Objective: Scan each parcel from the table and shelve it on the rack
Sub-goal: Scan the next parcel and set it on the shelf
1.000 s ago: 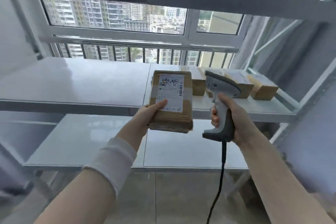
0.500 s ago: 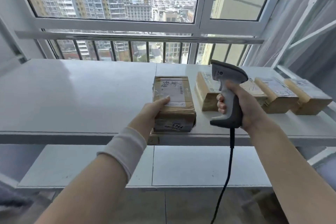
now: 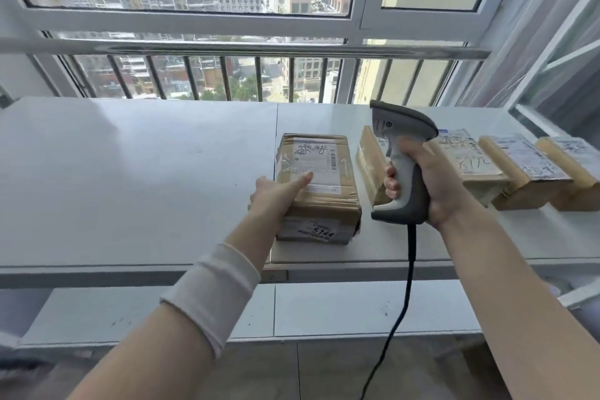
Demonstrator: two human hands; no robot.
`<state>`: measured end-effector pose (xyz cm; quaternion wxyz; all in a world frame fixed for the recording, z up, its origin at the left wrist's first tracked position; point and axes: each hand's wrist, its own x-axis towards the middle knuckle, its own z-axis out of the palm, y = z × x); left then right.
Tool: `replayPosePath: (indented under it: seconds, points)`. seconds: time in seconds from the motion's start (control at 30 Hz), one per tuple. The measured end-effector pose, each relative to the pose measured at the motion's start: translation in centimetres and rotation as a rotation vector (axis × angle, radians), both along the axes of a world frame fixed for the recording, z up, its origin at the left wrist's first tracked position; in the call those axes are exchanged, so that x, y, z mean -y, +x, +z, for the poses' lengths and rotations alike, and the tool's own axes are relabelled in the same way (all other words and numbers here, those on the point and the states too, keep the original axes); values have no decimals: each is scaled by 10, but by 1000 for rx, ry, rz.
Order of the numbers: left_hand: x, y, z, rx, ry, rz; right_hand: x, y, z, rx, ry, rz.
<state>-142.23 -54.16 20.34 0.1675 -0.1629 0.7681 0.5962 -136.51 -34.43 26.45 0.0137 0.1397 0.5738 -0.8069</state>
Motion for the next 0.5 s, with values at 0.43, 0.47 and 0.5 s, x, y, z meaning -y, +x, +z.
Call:
replayPosePath:
  seconds: [0.43, 0.47, 0.5]
  points:
    - [12, 30, -21, -719, -428, -334, -8, -17, -9, 15, -2, 50]
    - [9, 26, -23, -724, -435, -327, -9, -18, -10, 16, -1, 51]
    - [6, 22, -23, -728, -440, -322, -10, -19, -10, 15, 1, 49]
